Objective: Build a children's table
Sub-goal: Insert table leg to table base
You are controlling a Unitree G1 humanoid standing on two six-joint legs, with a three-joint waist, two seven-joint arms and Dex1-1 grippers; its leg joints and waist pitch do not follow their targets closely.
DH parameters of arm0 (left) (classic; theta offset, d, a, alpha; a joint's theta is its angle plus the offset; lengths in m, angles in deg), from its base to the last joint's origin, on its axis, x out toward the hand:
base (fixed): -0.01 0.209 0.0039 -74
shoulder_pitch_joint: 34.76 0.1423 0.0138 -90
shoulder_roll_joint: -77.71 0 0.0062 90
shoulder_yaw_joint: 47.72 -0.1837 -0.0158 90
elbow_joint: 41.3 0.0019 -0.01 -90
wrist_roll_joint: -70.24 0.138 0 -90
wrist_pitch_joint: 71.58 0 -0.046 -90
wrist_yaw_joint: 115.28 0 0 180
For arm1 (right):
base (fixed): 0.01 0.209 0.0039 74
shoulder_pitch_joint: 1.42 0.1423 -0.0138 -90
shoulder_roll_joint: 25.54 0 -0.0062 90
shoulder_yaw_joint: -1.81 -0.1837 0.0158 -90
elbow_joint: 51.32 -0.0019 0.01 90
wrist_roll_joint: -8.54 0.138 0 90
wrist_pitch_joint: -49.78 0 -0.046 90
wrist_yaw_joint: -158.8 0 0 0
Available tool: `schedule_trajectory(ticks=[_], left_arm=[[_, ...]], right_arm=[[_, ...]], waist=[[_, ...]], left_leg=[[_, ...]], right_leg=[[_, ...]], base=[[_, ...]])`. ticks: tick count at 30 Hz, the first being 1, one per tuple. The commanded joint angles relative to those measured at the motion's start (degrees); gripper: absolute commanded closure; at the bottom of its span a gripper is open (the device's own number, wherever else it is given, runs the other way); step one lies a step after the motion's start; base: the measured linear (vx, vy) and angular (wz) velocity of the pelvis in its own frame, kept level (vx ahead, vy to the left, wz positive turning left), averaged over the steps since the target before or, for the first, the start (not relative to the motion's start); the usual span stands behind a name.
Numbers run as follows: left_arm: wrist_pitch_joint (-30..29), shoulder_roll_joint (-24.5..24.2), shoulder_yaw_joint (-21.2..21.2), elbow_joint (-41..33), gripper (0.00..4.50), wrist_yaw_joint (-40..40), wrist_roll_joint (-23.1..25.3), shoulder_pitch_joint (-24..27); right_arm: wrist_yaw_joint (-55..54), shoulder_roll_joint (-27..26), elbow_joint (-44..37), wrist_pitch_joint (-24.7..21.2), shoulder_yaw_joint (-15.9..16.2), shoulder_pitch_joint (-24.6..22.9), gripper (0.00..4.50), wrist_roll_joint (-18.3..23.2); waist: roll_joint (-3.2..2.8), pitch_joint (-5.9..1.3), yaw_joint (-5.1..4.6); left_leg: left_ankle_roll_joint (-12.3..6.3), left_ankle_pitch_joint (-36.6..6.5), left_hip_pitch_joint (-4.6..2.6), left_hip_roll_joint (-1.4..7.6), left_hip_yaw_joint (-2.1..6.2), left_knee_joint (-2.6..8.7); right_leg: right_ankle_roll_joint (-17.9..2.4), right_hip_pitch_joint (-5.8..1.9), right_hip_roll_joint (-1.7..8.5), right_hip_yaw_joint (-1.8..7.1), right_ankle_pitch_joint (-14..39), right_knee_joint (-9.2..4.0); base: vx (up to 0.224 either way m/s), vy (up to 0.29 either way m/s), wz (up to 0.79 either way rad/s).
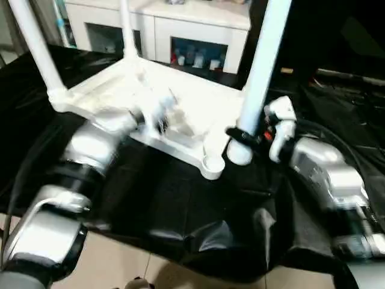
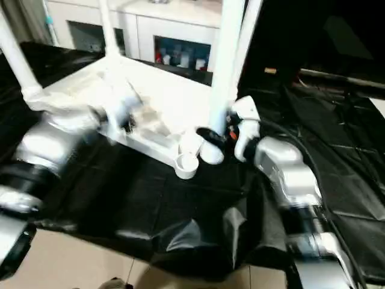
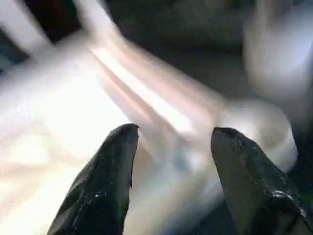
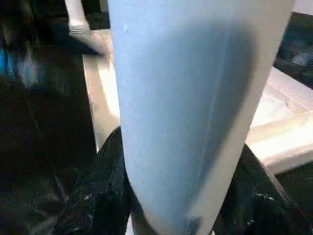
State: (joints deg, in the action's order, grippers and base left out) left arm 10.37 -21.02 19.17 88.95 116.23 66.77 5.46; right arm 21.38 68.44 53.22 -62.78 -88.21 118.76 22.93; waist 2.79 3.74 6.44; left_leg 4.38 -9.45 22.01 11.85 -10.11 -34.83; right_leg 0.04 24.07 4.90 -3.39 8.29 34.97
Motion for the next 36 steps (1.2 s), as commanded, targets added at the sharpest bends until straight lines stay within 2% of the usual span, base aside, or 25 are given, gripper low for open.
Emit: schedule_trajectory(ticks=[1,2,3,4,5,6,7,8,9,13,14,15,17,18,19,21,22,23,25,28,30,32,34,35,36], left_arm=[[3.22,0.5,-3.23,4.86,1.74,1.75,5.4,-1.54],[6.35,2.14,-4.88,11.97,1.74,-0.05,9.82,-3.44],[6.35,2.14,-4.88,11.97,1.74,-0.05,9.82,-3.44],[9.36,3.58,-5.75,17.49,1.74,-2.9,11.81,-5.39],[9.36,3.58,-5.75,17.49,1.74,-2.9,11.81,-5.39],[9.77,4.08,-5.95,18.99,1.74,-3.65,12.1,-6.05],[10.19,4.82,-6.16,21.14,1.74,-4.56,12.33,-7.0],[10.2,5.82,-5.97,23.26,1.74,-6.06,12.22,-7.92],[10.68,6.77,-6.09,25.36,1.74,-8.15,12.55,-8.81],[11.55,8.13,-5.66,27.88,1.74,-10.13,13.09,-9.8],[12.43,9.18,-4.93,30.24,1.74,-12.57,14.29,-10.75],[12.43,9.18,-4.93,30.24,1.74,-12.57,14.29,-10.75],[13.93,9.9,-5.02,32.27,1.74,-13.36,16.09,-11.35],[14.7,10.17,-5.45,32.97,1.74,-12.73,16.88,-11.38],[15.35,10.41,-5.77,33.75,1.74,-12.41,17.4,-11.52],[15.73,10.57,-5.92,34.25,1.74,-12.25,17.68,-11.62],[15.87,10.82,-6.25,34.86,1.74,-12.33,18.13,-11.76],[16.03,11.1,-6.78,35.28,1.74,-11.94,18.7,-11.98],[16.94,11.83,-7.33,35.95,2.03,-10.14,19.58,-12.33],[17.56,12.59,-6.75,36.54,2.16,-4.14,20.16,-12.44],[17.42,12.62,-7.18,36.69,2.46,-1.19,20.75,-12.46],[16.44,12.45,-7.57,36.93,2.57,2.43,21.29,-12.58],[15.4,12.24,-7.93,37.27,2.57,4.44,21.97,-12.85],[15.03,12.15,-8.11,37.38,2.79,4.95,22.25,-12.97],[13.97,12.01,-8.27,37.5,2.88,6.6,22.44,-13.27]], right_arm=[[-0.93,0.83,-2.94,-1.07,-0.26,-0.83,2.66,0.04],[-1.79,1.0,-5.33,-2.06,-0.41,-2.48,2.66,0.48],[-1.79,1.0,-5.33,-2.06,-0.41,-2.48,2.66,0.48],[-2.37,1.37,-8.02,-3.44,-0.83,-4.26,2.66,0.37],[-2.37,1.37,-8.02,-3.44,-0.83,-4.26,2.66,0.37],[-2.45,1.6,-9.08,-4.16,-1.13,-5.0,2.66,0.56],[-2.6,1.94,-10.59,-5.17,-1.55,-6.0,2.66,0.86],[-2.91,2.39,-12.31,-6.28,-1.97,-7.08,2.66,1.14],[-3.23,2.87,-14.29,-7.49,-2.35,-8.3,2.66,1.5],[-3.72,3.64,-17.3,-9.39,-2.89,-10.15,2.66,2.22],[-3.93,4.42,-19.59,-10.91,-3.08,-11.55,2.66,2.69],[-3.93,4.42,-19.59,-10.91,-3.08,-11.55,2.66,2.69],[-4.13,5.06,-21.7,-12.4,-3.32,-12.72,2.66,3.06],[-4.15,5.36,-22.62,-12.95,-3.43,-13.21,2.66,3.18],[-4.31,5.59,-23.57,-13.64,-3.53,-13.61,2.66,3.35],[-4.44,5.72,-24.14,-14.07,-3.58,-13.84,2.66,3.47],[-4.58,5.9,-24.73,-14.47,-3.74,-14.13,2.66,3.58],[-4.76,6.01,-25.01,-14.67,-4.0,-14.26,2.66,3.67],[-5.2,6.14,-25.34,-14.93,-4.11,-14.34,2.66,3.81],[-5.4,6.07,-25.18,-15.1,-3.88,-14.01,2.66,3.78],[-5.4,6.05,-24.81,-14.9,-3.68,-13.68,2.66,3.68],[-5.38,6.14,-24.32,-14.7,-3.43,-13.17,2.66,3.67],[-5.28,6.31,-23.76,-14.41,-3.15,-12.67,2.66,3.62],[-5.24,6.37,-23.47,-14.25,-3.01,-12.44,2.66,3.55],[-5.06,6.48,-22.75,-13.82,-2.68,-11.97,2.66,3.26]], waist=[[-1.18,-4.88,0.02],[-1.49,-4.9,-0.07],[-1.33,-4.86,-0.16],[-1.78,-4.84,-0.1],[-1.65,-4.9,0.05],[-2.0,-4.86,-0.07],[-1.76,-4.79,0.02],[-2.09,-4.61,-0.24],[-2.11,-4.73,-0.26],[-2.12,-4.64,-0.33],[-2.34,-4.66,-0.56],[-2.23,-4.71,-0.48],[-2.44,-4.48,-0.72],[-2.77,-4.33,-0.92],[-2.56,-4.36,-0.98],[-2.53,-4.28,-1.2],[-3.02,-4.39,-1.28],[-2.9,-4.56,-1.53],[-2.86,-4.64,-1.66],[-2.99,-4.93,-1.51],[-2.84,-5.03,-1.55],[-3.09,-5.12,-1.54],[-3.01,-5.1,-1.58],[-2.75,-5.15,-1.49],[-2.93,-5.13,-1.49]], left_leg=[[3.0,-13.69,-1.32,0.48,0.17,4.48],[2.76,-14.15,-1.34,0.42,0.23,4.34],[2.52,-14.28,-1.19,0.34,0.19,4.4],[2.35,-14.92,-1.31,0.39,0.22,4.35],[2.35,-15.17,-1.48,0.43,0.2,4.26],[2.27,-15.39,-1.39,0.51,0.36,4.34],[2.04,-15.68,-1.44,0.53,0.33,4.32],[1.82,-16.0,-1.41,0.38,0.16,4.28],[1.67,-16.09,-1.46,0.39,0.22,4.21],[1.09,-16.5,-1.49,0.44,0.29,4.26],[1.12,-16.72,-1.38,0.38,0.34,4.3],[0.99,-16.78,-1.48,0.35,0.3,4.22],[0.71,-17.91,-1.58,0.29,0.41,4.31],[0.64,-18.31,-1.55,0.18,0.47,4.31],[0.66,-18.56,-1.56,0.25,0.48,4.37],[0.33,-18.65,-1.45,0.15,0.57,4.37],[0.39,-18.71,-1.42,0.14,0.68,4.34],[0.23,-18.51,-1.34,0.11,0.7,4.27],[-0.1,-17.25,-1.09,0.16,0.7,4.29],[-0.69,-15.2,-0.93,0.25,0.6,4.24],[-1.07,-13.66,-0.78,0.28,0.52,4.23],[-1.43,-12.89,-0.89,0.38,0.46,4.19],[-1.58,-12.69,-0.87,0.39,0.4,4.17],[-1.79,-12.12,-0.85,0.44,0.41,4.15],[-1.97,-11.71,-0.85,0.47,0.35,4.13]], right_leg=[[-9.19,-3.42,2.47,1.95,11.2,-3.62],[-9.51,-3.5,2.55,1.93,11.78,-3.67],[-9.25,-3.58,2.49,1.96,12.5,-3.87],[-9.28,-3.52,2.59,1.93,13.77,-4.24],[-9.35,-3.49,2.67,1.89,14.12,-4.24],[-9.95,-3.54,2.79,1.83,14.56,-4.0],[-9.87,-3.51,2.73,1.75,15.59,-4.18],[-9.64,-3.38,2.52,1.83,16.3,-4.43],[-9.27,-3.55,2.58,1.79,17.37,-4.53],[-8.72,-3.42,2.52,1.57,19.27,-5.03],[-8.51,-3.51,2.46,1.53,19.71,-5.08],[-8.17,-3.46,2.37,1.48,19.92,-5.25],[-7.24,-3.29,2.39,1.32,22.51,-5.76],[-6.84,-3.22,2.38,1.26,23.7,-5.93],[-6.57,-3.28,2.4,1.21,24.27,-6.02],[-5.93,-3.3,2.44,1.03,25.8,-6.23],[-6.0,-3.35,2.52,1.0,25.98,-6.16],[-5.82,-3.43,2.48,0.93,25.87,-6.27],[-6.33,-3.51,2.5,0.94,24.5,-6.2],[-8.19,-3.72,2.68,1.06,20.76,-5.77],[-9.21,-3.92,2.7,1.14,17.86,-5.45],[-10.5,-3.93,2.82,1.24,15.72,-5.11],[-11.05,-3.97,2.82,1.28,14.97,-5.0],[-11.48,-4.08,2.92,1.3,14.28,-4.75],[-11.8,-4.07,2.91,1.37,13.43,-4.7]], base=[[0.0,0.0,0.0],[0.0,0.0,0.0],[0.0,0.0,0.0],[0.0,0.0,0.0],[0.0,0.0,0.0],[0.0,0.0,0.0],[0.0,0.0,0.0],[0.0,0.0,0.0],[0.0,0.0,0.0],[0.0,0.0,0.0],[0.0,0.0,0.0],[0.0,0.0,0.0],[0.0,0.0,0.0],[0.0,0.0,0.0],[0.0,0.0,0.0],[0.0,0.0,0.0],[0.0,0.0,0.0],[0.0,0.0,0.0],[0.0,0.0,0.0],[0.0,0.0,0.0],[0.0,0.0,0.0],[0.0,0.0,0.0],[0.0,0.0,0.0],[0.0,0.0,0.0],[0.0,0.0,0.0]])
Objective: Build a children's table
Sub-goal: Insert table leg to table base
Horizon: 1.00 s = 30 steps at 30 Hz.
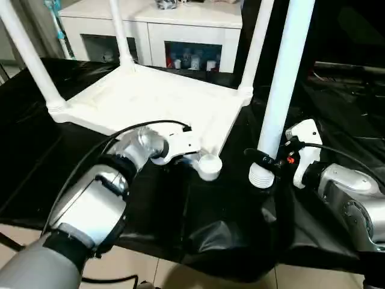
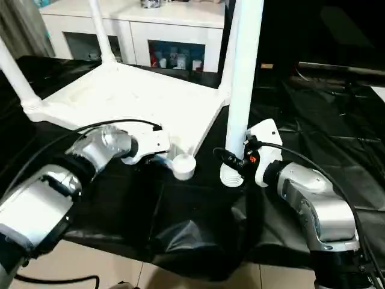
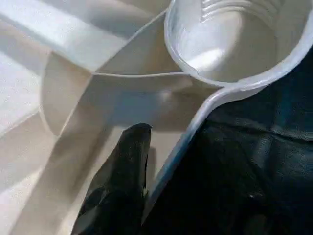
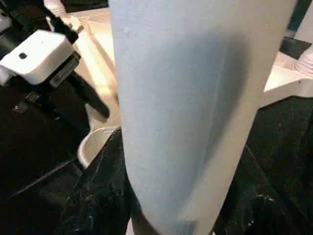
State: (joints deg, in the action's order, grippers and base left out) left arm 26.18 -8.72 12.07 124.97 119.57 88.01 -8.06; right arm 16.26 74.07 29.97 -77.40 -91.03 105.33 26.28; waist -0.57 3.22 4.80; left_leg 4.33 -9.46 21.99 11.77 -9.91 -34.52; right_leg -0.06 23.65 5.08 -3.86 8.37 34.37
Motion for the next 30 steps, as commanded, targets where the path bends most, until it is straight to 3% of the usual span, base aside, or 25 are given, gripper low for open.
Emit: schedule_trajectory(ticks=[1,2,3,4,7,8,9,12,14,17,19,20,21,22,23,25,26,28,30], left_arm=[[-2.12,-0.32,-1.18,1.51,2.93,3.69,1.21,0.17],[-3.78,-0.47,-1.53,1.56,2.94,6.52,1.6,-0.25],[-4.04,-0.51,-1.6,1.57,2.94,7.27,1.76,-0.3],[-4.24,-0.52,-1.61,1.56,3.12,7.88,1.85,-0.3],[-5.44,-0.48,-1.41,1.32,3.3,12.09,2.17,0.09],[-5.76,-0.46,-1.39,1.25,3.37,12.88,2.14,0.24],[-6.27,-0.45,-1.24,0.99,3.43,13.92,2.08,0.53],[-7.45,-0.38,-0.36,0.29,3.61,15.59,1.28,1.29],[-8.74,-0.23,0.65,-0.29,3.72,15.58,0.42,1.94],[-14.98,0.74,5.57,-2.07,3.82,9.1,-3.31,4.54],[-16.92,0.98,7.28,-2.94,3.86,6.57,-4.49,5.49],[-17.63,1.04,8.56,-3.83,3.87,3.6,-5.23,6.47],[-17.65,1.04,8.63,-3.88,3.88,3.38,-5.27,6.53],[-17.06,0.97,9.46,-4.98,3.88,-0.16,-5.49,7.93],[-16.66,0.95,9.72,-5.52,3.88,-1.18,-5.46,8.53],[-13.59,1.09,10.54,-7.4,3.92,-2.63,-5.69,10.25],[-9.35,0.78,10.15,-9.25,3.95,-3.89,-4.76,11.92],[-3.99,0.15,9.03,-11.59,3.99,-5.36,-2.99,14.08],[-1.78,-0.02,8.88,-13.73,4.1,-4.68,-3.07,15.75]], right_arm=[[0.11,0.87,0.68,0.92,0.22,1.57,2.66,-0.17],[0.43,0.88,1.98,1.73,0.79,2.31,2.66,-0.65],[0.48,0.84,2.29,1.92,0.93,2.49,2.66,-0.74],[0.5,0.77,2.55,2.08,1.07,2.64,2.66,-0.82],[0.77,0.31,4.34,3.32,2.1,3.78,2.66,-1.53],[0.81,0.15,4.71,3.54,2.29,4.02,2.66,-1.64],[0.9,-0.05,5.31,3.98,2.58,4.4,2.66,-1.84],[0.91,-0.45,6.38,4.67,2.97,5.01,2.66,-2.13],[0.88,-0.66,7.17,5.2,3.15,5.32,2.66,-2.23],[0.48,-1.59,8.95,6.67,3.42,5.71,2.66,-2.28],[0.38,-1.91,9.39,7.12,3.47,5.74,2.66,-2.41],[0.31,-2.16,9.75,7.48,3.54,5.74,2.66,-2.52],[0.3,-2.17,9.77,7.5,3.55,5.74,2.66,-2.52],[0.15,-2.42,10.22,7.92,3.61,5.73,2.66,-2.54],[0.07,-2.51,10.48,8.11,3.65,5.76,2.66,-2.54],[0.03,-2.68,11.08,8.51,3.74,5.94,2.66,-2.67],[0.0,-2.86,11.48,8.82,3.85,6.08,2.66,-2.83],[-0.05,-3.12,11.84,9.19,4.02,6.2,2.66,-3.06],[-0.02,-3.29,11.9,9.33,4.03,6.21,2.66,-3.16]], waist=[[0.72,-4.61,0.15],[1.2,-4.62,0.11],[1.31,-4.64,0.18],[1.03,-4.6,0.28],[1.55,-4.47,0.36],[1.32,-4.43,0.39],[1.53,-4.42,0.47],[1.42,-4.35,0.68],[1.37,-4.37,0.69],[1.44,-4.2,0.79],[1.47,-3.88,0.69],[1.56,-3.55,0.55],[1.57,-3.49,0.45],[1.67,-3.42,0.35],[1.95,-3.49,0.28],[1.8,-3.59,0.12],[1.82,-3.56,-0.1],[1.75,-3.64,-0.41],[1.61,-3.83,-0.55]], left_leg=[[-2.03,-11.58,-0.84,0.55,0.12,3.82],[-2.27,-11.12,-0.85,0.59,0.04,3.87],[-2.28,-10.83,-0.85,0.57,0.03,3.8],[-2.34,-10.51,-0.81,0.58,0.07,3.83],[-2.9,-10.23,-0.76,0.58,-0.05,3.87],[-2.92,-10.34,-0.82,0.6,-0.06,3.84],[-2.93,-10.53,-0.86,0.59,-0.11,3.84],[-3.02,-10.6,-0.89,0.68,-0.1,3.91],[-3.06,-10.83,-0.94,0.69,-0.13,3.9],[-2.94,-11.91,-1.02,0.64,-0.19,3.91],[-2.73,-13.58,-1.15,0.59,-0.15,4.06],[-2.04,-15.86,-1.11,0.46,0.1,4.28],[-1.92,-16.42,-1.08,0.32,0.12,4.37],[-1.75,-17.07,-1.12,0.26,0.19,4.45],[-1.45,-17.14,-0.97,0.07,0.39,4.46],[-1.32,-16.99,-0.84,0.07,0.61,4.56],[-1.36,-16.89,-0.55,0.04,0.74,4.7],[-1.58,-18.56,-1.08,0.23,0.78,4.81],[-1.86,-19.48,-1.76,0.47,0.63,4.81]], right_leg=[[-11.89,-3.69,2.77,1.84,13.15,-4.09],[-12.26,-3.7,2.77,1.84,12.73,-4.06],[-12.35,-3.74,2.88,1.86,12.69,-3.84],[-12.38,-3.77,2.99,1.89,12.81,-3.81],[-12.66,-3.79,3.03,1.91,13.15,-3.9],[-12.73,-3.68,3.08,1.93,13.62,-3.88],[-12.68,-3.68,3.1,1.94,14.08,-3.94],[-12.69,-3.64,3.19,1.96,14.45,-3.92],[-12.97,-3.59,3.18,1.97,14.35,-3.9],[-13.19,-3.53,3.23,1.88,15.69,-4.04],[-12.3,-3.47,3.27,1.69,19.84,-4.45],[-9.82,-3.61,3.29,1.42,26.16,-5.03],[-8.79,-3.58,3.21,1.3,28.12,-5.36],[-7.65,-3.53,3.12,1.18,30.23,-5.63],[-5.02,-3.67,3.37,0.91,34.33,-6.2],[-4.09,-3.72,3.36,0.73,34.87,-6.36],[-3.81,-3.86,3.24,0.55,34.18,-6.41],[-3.77,-3.25,3.09,0.59,33.76,-6.7],[-5.26,-2.77,3.12,0.81,31.28,-6.62]], base=[[0.0,0.0,0.0],[0.0,0.0,0.0],[0.0,0.0,0.0],[0.0,0.0,0.0],[0.0,0.0,0.0],[0.0,0.0,0.0],[0.0,0.0,0.0],[0.0,0.0,0.0],[0.0,0.0,0.0],[0.0,0.0,0.0],[0.0,0.0,0.0],[0.0,0.0,0.0],[0.0,0.0,0.0],[0.0,0.0,0.0],[0.0,0.0,0.0],[0.0,0.0,0.0],[0.0,0.0,0.0],[0.0,0.0,0.0],[0.0,0.0,0.0]])
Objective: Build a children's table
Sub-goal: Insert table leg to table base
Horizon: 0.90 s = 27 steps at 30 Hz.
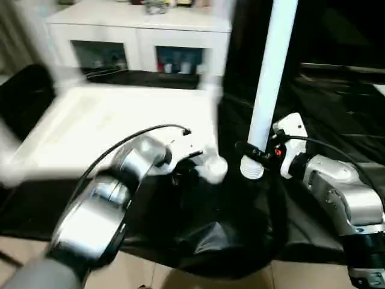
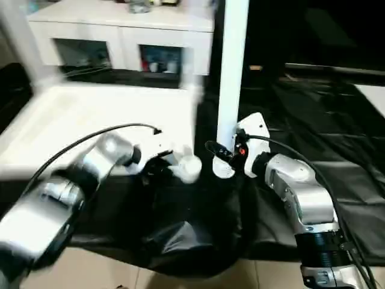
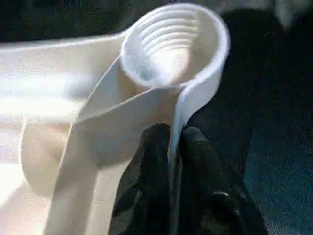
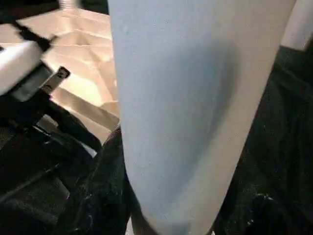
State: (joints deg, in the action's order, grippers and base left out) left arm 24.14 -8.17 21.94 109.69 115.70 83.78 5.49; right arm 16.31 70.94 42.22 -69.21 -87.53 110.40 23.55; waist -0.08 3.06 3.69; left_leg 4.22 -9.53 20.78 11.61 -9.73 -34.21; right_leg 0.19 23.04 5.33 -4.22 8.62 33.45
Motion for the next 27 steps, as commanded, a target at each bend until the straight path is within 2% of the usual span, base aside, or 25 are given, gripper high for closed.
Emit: schedule_trajectory(ticks=[1,2,5,7,8,9,10,12,13,14,16,17,20,22,23,26,27], left_arm=[[0.46,-0.55,-0.76,0.46,4.1,-0.69,0.81,2.92],[2.2,-0.68,-0.9,-0.72,4.1,-0.27,0.65,3.66],[4.89,-0.86,-0.15,-3.19,3.66,0.72,-0.91,5.17],[4.37,-1.37,0.74,-4.51,3.63,1.18,-1.64,5.8],[3.8,-1.86,1.45,-5.28,3.48,1.61,-2.22,6.1],[3.49,-2.16,1.87,-5.72,3.48,1.81,-2.55,6.25],[2.98,-2.34,2.22,-5.9,3.22,1.65,-2.75,6.23],[-0.47,-3.12,3.92,-7.29,3.18,3.43,-4.63,6.32],[-1.3,-3.3,4.41,-7.72,3.08,3.79,-5.15,6.39],[-2.33,-4.04,4.67,-8.13,2.93,3.85,-5.36,6.39],[-2.86,-5.42,4.42,-8.49,2.73,4.45,-5.15,6.46],[-3.02,-6.21,4.55,-8.63,2.71,5.4,-5.4,6.56],[-3.18,-7.43,4.93,-10.06,2.71,7.41,-6.09,7.22],[-3.37,-7.6,4.99,-10.46,2.71,7.82,-6.29,7.38],[-4.1,-8.1,5.17,-11.79,2.71,8.81,-6.72,7.88],[-8.1,-9.99,5.9,-17.84,2.71,10.56,-8.41,9.8],[-8.66,-10.07,6.0,-18.35,2.71,10.37,-8.62,9.97]], right_arm=[[-0.07,-0.21,-0.3,1.21,0.54,1.14,2.66,-0.46],[-0.08,-0.22,-0.26,1.27,0.54,1.12,2.66,-0.46],[-0.23,-0.22,-0.09,1.59,0.57,0.9,2.66,-0.56],[-0.32,-0.27,0.2,1.92,0.62,0.89,2.66,-0.68],[-0.36,-0.34,0.33,2.06,0.66,0.9,2.66,-0.76],[-0.39,-0.38,0.4,2.14,0.68,0.89,2.66,-0.82],[-0.36,-0.37,0.48,2.2,0.68,0.91,2.66,-0.84],[-0.18,-0.35,0.71,2.38,0.73,0.96,2.66,-0.89],[-0.15,-0.36,0.75,2.42,0.76,0.97,2.66,-0.91],[-0.03,-0.26,0.99,2.59,0.87,1.07,2.66,-0.97],[0.05,-0.21,1.31,2.73,0.94,1.28,2.66,-0.99],[0.19,-0.2,1.52,2.85,1.04,1.44,2.66,-1.03],[0.48,-0.17,1.87,3.09,1.18,1.66,2.66,-1.08],[0.52,-0.18,1.9,3.12,1.2,1.68,2.66,-1.1],[0.65,-0.18,1.95,3.18,1.26,1.72,2.66,-1.15],[0.98,-0.16,2.21,3.5,1.33,1.79,2.66,-1.27],[1.0,-0.16,2.26,3.54,1.35,1.81,2.66,-1.26]], waist=[[1.15,-3.63,0.48],[1.05,-3.66,0.48],[0.96,-3.84,0.51],[0.96,-3.82,0.59],[0.98,-3.81,0.7],[1.1,-3.84,0.87],[1.08,-3.85,0.91],[1.29,-3.87,1.18],[1.25,-3.9,1.23],[1.54,-3.93,1.23],[1.39,-3.88,1.31],[1.65,-3.88,1.28],[1.56,-3.85,1.44],[1.53,-3.78,1.46],[1.35,-3.78,1.59],[1.55,-3.71,1.5],[1.36,-3.78,1.52]], left_leg=[[-1.8,-19.53,-0.48,0.69,0.42,4.58],[-1.79,-19.9,-0.6,0.83,0.4,4.7],[-1.52,-19.58,-0.43,1.13,0.44,4.93],[-1.41,-19.4,-0.51,1.12,0.26,4.87],[-1.43,-19.08,-0.55,1.09,0.15,4.81],[-1.48,-18.23,-0.37,1.07,0.14,4.82],[-1.44,-17.84,-0.32,1.11,0.14,4.84],[-1.48,-16.55,-0.31,1.04,-0.05,4.74],[-1.57,-16.11,-0.21,0.98,-0.05,4.71],[-1.66,-15.4,-0.13,0.97,-0.14,4.66],[-1.48,-15.19,-0.03,0.94,-0.04,4.68],[-1.45,-15.02,0.06,0.91,-0.08,4.65],[-1.09,-14.69,0.02,0.88,-0.11,4.57],[-1.02,-14.72,0.04,0.96,-0.12,4.64],[-0.78,-15.15,-0.17,1.07,-0.12,4.66],[-0.38,-15.21,0.04,1.27,-0.06,4.87],[-0.21,-15.49,-0.2,1.26,-0.17,4.79]], right_leg=[[-5.9,-2.17,2.8,1.22,30.22,-5.55],[-6.53,-2.05,2.78,1.28,29.19,-5.43],[-7.9,-2.26,2.91,1.56,25.44,-4.86],[-8.7,-2.15,2.89,1.77,23.67,-4.66],[-8.95,-2.12,2.95,1.87,23.19,-4.62],[-9.14,-2.3,3.03,1.92,22.55,-4.41],[-9.26,-2.35,3.06,1.96,22.14,-4.32],[-9.62,-2.38,3.1,2.03,21.24,-4.08],[-9.61,-2.41,3.09,2.04,21.15,-4.1],[-9.56,-2.41,3.02,2.06,20.75,-4.03],[-9.01,-2.42,2.98,2.07,21.37,-3.9],[-8.74,-2.44,2.96,2.09,21.49,-3.89],[-7.9,-2.18,2.9,2.18,22.46,-3.85],[-7.96,-2.1,2.91,2.21,22.62,-3.83],[-8.15,-1.93,2.95,2.24,22.77,-3.84],[-8.94,-2.04,2.92,2.32,21.11,-3.43],[-9.16,-1.84,2.85,2.37,20.78,-3.39]], base=[[0.0,0.0,0.0],[0.0,0.0,0.0],[0.0,0.0,0.0],[0.0,0.0,0.0],[0.0,0.0,0.0],[0.0,0.0,0.0],[0.0,0.0,0.0],[0.0,0.0,0.0],[0.0,0.0,0.0],[0.0,0.0,0.0],[0.0,0.0,0.0],[0.0,0.0,0.0],[0.0,0.0,0.0],[0.0,0.0,0.0],[0.0,0.0,0.0],[0.0,0.0,0.0],[0.0,0.0,0.0]])
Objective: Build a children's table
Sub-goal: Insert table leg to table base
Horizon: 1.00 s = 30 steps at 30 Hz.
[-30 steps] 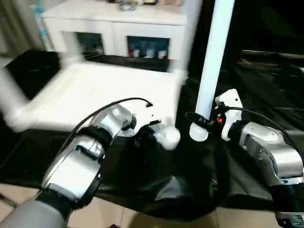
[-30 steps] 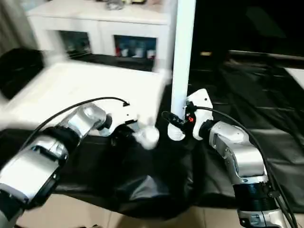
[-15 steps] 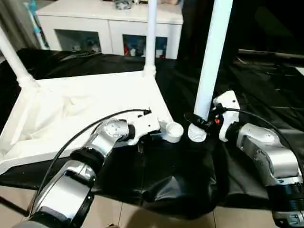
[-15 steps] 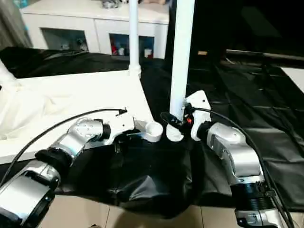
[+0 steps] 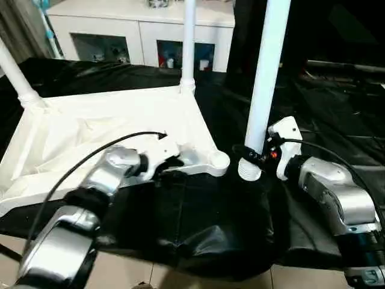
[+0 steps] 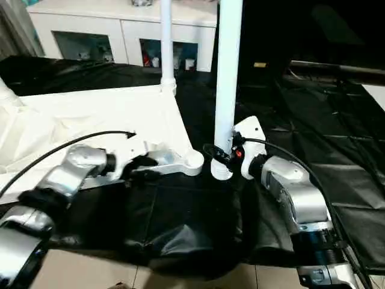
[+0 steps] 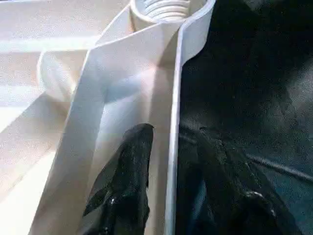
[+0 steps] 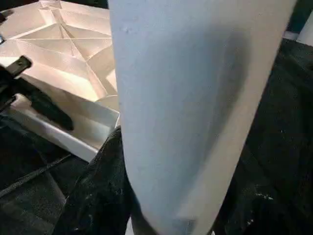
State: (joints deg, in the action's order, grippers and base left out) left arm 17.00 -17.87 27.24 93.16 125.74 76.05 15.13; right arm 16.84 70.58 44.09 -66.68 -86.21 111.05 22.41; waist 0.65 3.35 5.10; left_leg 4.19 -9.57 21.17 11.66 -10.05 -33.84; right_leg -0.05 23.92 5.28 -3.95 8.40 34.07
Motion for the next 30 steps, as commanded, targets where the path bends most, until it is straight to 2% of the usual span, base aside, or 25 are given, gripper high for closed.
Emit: schedule_trajectory(ticks=[1,6,7,10,12,15,18,21,23,26,28,29,30], left_arm=[[-1.72,-0.45,0.7,-2.15,2.99,0.37,-1.0,0.47],[-2.07,0.05,1.15,-2.58,3.13,0.52,-1.66,1.08],[-2.49,0.27,1.37,-3.15,3.42,0.37,-2.08,1.45],[-3.26,0.63,1.73,-4.37,3.47,0.41,-3.0,2.21],[-2.99,0.57,1.28,-4.49,3.85,0.74,-2.8,2.45],[-3.01,0.45,0.24,-4.79,3.9,1.56,-2.33,2.89],[-3.65,0.57,0.19,-5.5,4.29,1.67,-2.48,3.18],[-3.76,0.41,-0.63,-5.56,4.29,2.19,-1.83,3.38],[-4.69,-0.2,-2.35,-7.32,4.45,3.64,-0.98,4.88],[-6.24,-0.57,-4.04,-10.38,4.5,5.09,-0.44,6.82],[-7.26,-0.89,-5.04,-12.09,4.5,5.46,0.28,7.78],[-7.73,-1.02,-5.44,-12.75,4.5,5.42,0.68,8.08],[-7.75,-1.03,-5.52,-12.85,4.5,5.38,0.77,8.12]], right_arm=[[0.46,0.17,0.45,1.04,0.06,1.2,2.66,-0.12],[0.57,-0.14,0.95,1.34,0.51,1.51,2.66,-0.4],[0.59,-0.18,1.06,1.39,0.54,1.62,2.66,-0.39],[0.67,-0.14,1.13,1.52,0.58,1.65,2.66,-0.33],[0.67,-0.1,1.17,1.6,0.61,1.6,2.66,-0.31],[0.61,-0.14,1.31,1.67,0.63,1.67,2.66,-0.22],[0.59,-0.39,1.51,1.65,0.62,2.01,2.66,-0.04],[0.47,-1.89,1.52,-0.01,-0.55,2.98,2.66,2.17],[0.68,-3.41,1.4,-3.37,-1.42,4.2,2.66,4.88],[1.69,-3.58,1.92,-4.03,-0.62,4.89,2.66,5.0],[2.14,-3.79,2.61,-4.37,-0.43,5.67,2.66,5.11],[2.47,-4.03,3.14,-4.78,-0.53,6.31,2.66,5.41],[2.59,-4.06,3.36,-4.87,-0.5,6.51,2.66,5.43]], waist=[[0.62,-4.07,0.14],[0.68,-4.02,0.29],[0.71,-4.02,0.29],[0.84,-4.01,0.29],[0.81,-3.99,0.29],[0.77,-4.04,0.27],[0.8,-4.07,0.24],[0.83,-4.1,0.14],[0.68,-4.12,-0.07],[0.7,-3.99,-0.06],[0.72,-3.92,0.06],[0.96,-3.88,0.07],[0.89,-3.9,0.11]], left_leg=[[-0.08,-15.52,-0.58,1.16,0.16,4.39],[-0.1,-15.09,-0.55,1.11,0.07,4.4],[-0.09,-15.14,-0.58,1.14,0.05,4.41],[-0.15,-14.9,-0.47,1.09,0.01,4.33],[-0.12,-15.02,-0.53,1.04,0.03,4.36],[-0.07,-14.91,-0.49,1.03,0.06,4.35],[-0.23,-14.07,-0.51,1.12,0.01,4.33],[-0.4,-13.87,-0.39,1.05,0.03,4.35],[-0.3,-14.01,-0.46,1.19,0.09,4.39],[0.02,-14.84,-0.64,1.27,0.0,4.42],[0.28,-15.22,-0.75,1.29,-0.01,4.49],[0.47,-15.89,-0.87,1.27,-0.04,4.53],[0.59,-16.06,-0.86,1.26,0.02,4.53]], right_leg=[[-9.03,-2.78,2.89,2.09,20.59,-4.0],[-9.51,-2.86,2.82,2.14,18.76,-3.86],[-9.51,-2.84,2.86,2.15,18.78,-3.9],[-9.57,-2.95,2.94,2.18,19.05,-3.88],[-8.99,-2.88,2.85,2.15,19.95,-4.02],[-8.96,-2.93,2.8,2.15,19.32,-3.94],[-9.62,-2.94,2.78,2.21,17.5,-3.73],[-9.78,-3.06,2.84,2.19,17.69,-3.65],[-10.19,-3.09,2.83,2.25,16.98,-3.51],[-10.37,-2.89,2.83,2.28,17.88,-3.66],[-9.96,-2.79,2.87,2.29,19.11,-3.74],[-9.42,-2.66,2.81,2.29,20.31,-3.99],[-9.39,-2.67,2.82,2.29,20.5,-3.9]], base=[[0.0,0.0,0.0],[0.0,0.0,0.0],[0.0,0.0,0.0],[0.0,0.0,0.0],[0.0,0.0,0.0],[0.0,0.0,0.0],[0.0,0.0,0.0],[0.0,0.0,0.0],[0.0,0.0,0.0],[0.0,0.0,0.0],[0.0,0.0,0.0],[0.0,0.0,0.0],[0.0,0.0,0.0]])
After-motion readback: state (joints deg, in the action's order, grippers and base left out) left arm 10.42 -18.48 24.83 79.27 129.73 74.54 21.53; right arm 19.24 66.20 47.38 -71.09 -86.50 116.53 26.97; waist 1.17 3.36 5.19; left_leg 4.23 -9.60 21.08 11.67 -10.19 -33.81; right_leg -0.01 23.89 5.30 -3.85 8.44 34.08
